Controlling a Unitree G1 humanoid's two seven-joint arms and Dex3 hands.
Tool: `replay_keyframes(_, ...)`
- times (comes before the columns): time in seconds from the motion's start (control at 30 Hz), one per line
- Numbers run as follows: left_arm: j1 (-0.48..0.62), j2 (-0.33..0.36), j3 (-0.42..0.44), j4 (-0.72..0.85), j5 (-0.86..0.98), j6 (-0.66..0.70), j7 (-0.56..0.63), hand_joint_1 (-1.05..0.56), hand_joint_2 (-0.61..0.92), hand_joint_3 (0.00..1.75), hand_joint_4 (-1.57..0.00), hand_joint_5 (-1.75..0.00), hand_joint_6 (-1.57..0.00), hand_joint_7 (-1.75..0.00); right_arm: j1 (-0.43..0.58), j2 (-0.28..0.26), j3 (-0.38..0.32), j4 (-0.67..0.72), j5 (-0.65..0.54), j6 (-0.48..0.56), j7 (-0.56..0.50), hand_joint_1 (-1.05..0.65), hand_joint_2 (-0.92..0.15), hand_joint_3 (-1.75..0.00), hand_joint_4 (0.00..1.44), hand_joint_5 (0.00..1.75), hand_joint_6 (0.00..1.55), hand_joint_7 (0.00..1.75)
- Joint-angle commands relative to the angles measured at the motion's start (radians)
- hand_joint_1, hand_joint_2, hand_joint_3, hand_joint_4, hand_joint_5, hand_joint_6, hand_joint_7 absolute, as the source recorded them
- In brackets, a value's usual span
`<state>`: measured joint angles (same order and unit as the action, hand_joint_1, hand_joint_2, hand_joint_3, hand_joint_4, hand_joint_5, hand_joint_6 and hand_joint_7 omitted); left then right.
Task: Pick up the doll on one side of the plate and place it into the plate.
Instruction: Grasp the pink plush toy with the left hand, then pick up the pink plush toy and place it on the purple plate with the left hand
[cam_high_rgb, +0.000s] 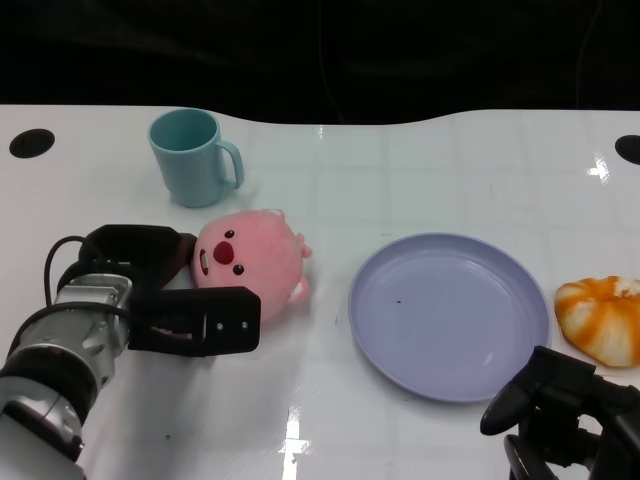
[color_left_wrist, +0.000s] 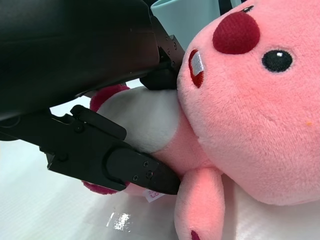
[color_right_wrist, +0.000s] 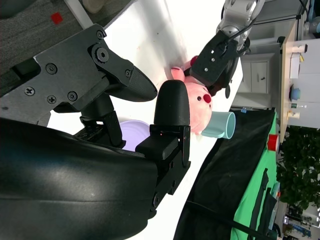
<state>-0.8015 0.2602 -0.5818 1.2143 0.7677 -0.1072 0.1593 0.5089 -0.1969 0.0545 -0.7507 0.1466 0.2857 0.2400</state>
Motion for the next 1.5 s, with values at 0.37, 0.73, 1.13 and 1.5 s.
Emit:
replay_keyframes(0.37, 0.144, 0.042, 0.11, -0.082, -0.135, -0.172, 0.171, -0.2, 0.62, 0.98, -0.93, -1.75, -0.74, -1.75, -0.016, -0.013, -0.012, 0.002, 0.0, -0.002, 0.006, -0.22, -0.54, -1.15, 0.66, 1.75, 0.52, 1.47)
replay_keyframes(0.73, 0.304, 0.089, 0.286, -0.48, -0.309, -0.135, 0.004, -0.16, 0.48, 1.23, -0.97, -1.75, -0.79, -1.75, -0.024, -0.012, -0.008, 0.011, -0.004, 0.002, 0.003, -0.23, -0.54, -1.15, 0.67, 1.75, 0.52, 1.47)
replay_keyframes(1.13, 0.38, 0.053, 0.355, -0.839, -0.366, 0.05, -0.174, -0.13, 0.33, 1.45, -1.0, -1.75, -0.82, -1.75, -0.03, -0.011, -0.004, 0.016, -0.004, 0.004, 0.003, -0.21, -0.54, -1.15, 0.66, 1.75, 0.51, 1.47)
replay_keyframes(1.5, 0.277, -0.033, 0.254, -0.883, -0.266, 0.118, -0.219, -0.17, 0.38, 1.41, -0.99, -1.75, -0.82, -1.75, -0.033, -0.008, 0.013, 0.018, -0.011, 0.0, -0.005, -0.21, -0.54, -1.16, 0.66, 1.75, 0.51, 1.47)
